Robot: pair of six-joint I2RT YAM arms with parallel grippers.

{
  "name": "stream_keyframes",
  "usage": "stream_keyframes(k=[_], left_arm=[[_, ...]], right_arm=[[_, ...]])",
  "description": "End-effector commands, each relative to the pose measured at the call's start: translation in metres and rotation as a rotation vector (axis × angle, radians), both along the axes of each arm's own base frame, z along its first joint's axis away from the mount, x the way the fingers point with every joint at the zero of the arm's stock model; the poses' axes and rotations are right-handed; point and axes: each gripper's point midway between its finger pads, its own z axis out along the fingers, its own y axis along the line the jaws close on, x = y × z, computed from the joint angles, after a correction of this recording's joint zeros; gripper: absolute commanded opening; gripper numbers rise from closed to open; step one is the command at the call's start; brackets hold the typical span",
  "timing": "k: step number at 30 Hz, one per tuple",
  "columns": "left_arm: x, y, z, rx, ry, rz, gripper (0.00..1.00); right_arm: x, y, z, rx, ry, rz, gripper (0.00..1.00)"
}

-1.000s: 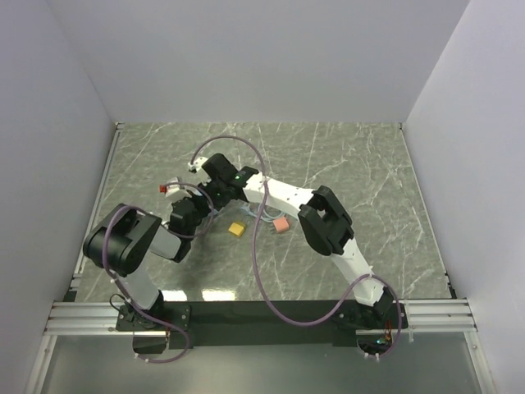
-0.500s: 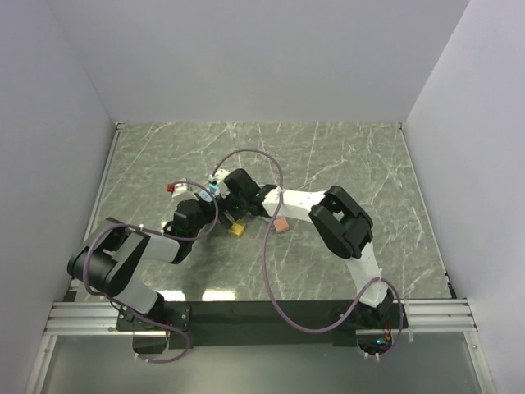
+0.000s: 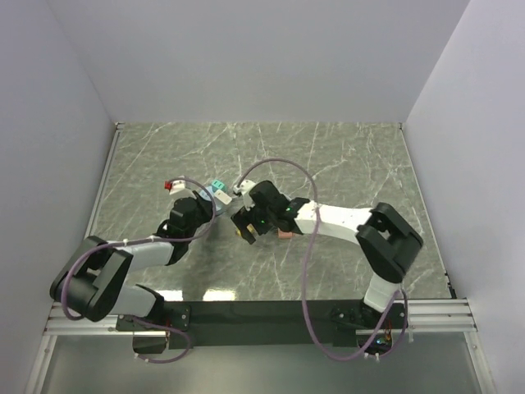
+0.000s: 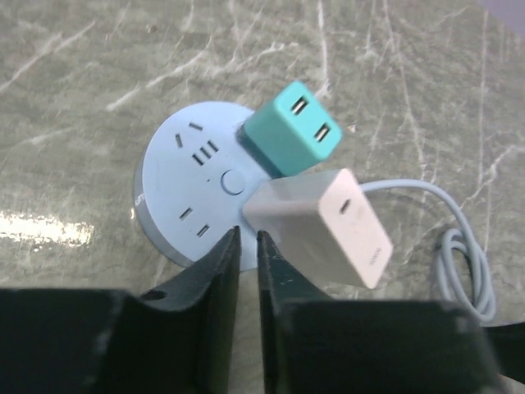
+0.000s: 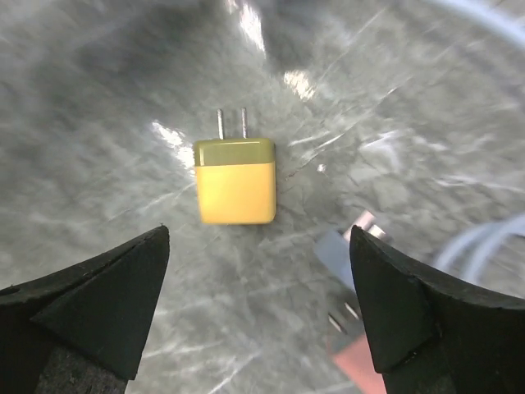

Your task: Insert the plug

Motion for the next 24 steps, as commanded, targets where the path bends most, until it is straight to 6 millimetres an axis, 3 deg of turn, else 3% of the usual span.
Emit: stream_keyframes(k=[1,5,6,10,14,16,24], left_arm=[[0.006,-0.007,0.028,-0.011,-0.056,-0.027,0.23],[0.009,-0.002,0.041,0.001,-0.076,0.004,0.27],[0.015,0.0,0.047,0.002,-0.086,0.018,0.28],[0.032,0.016,0.049,-0.004,-0.068,0.078,0.29],[0.051,0.039,0.048,-0.005,-0.065,0.137,0.29],[0.055,0.044,0.048,-0.006,-0.07,0.15,0.29],[0.07,0.044,0.016,-0.013,-0.017,0.131,0.3]], right_arm=[[0.011,0.003,0.045,0.1,-0.118,-0.028,0.96],[0.032,0.007,0.073,0.157,-0.202,-0.062,0.96],[0.04,0.013,0.085,0.182,-0.233,-0.062,0.94],[0.054,0.032,0.103,0.202,-0.276,-0.018,0.89],[0.06,0.045,0.097,0.197,-0.278,0.021,0.88],[0.064,0.054,0.104,0.232,-0.294,0.038,0.87],[0.076,0.081,0.088,0.211,-0.278,0.084,0.81]])
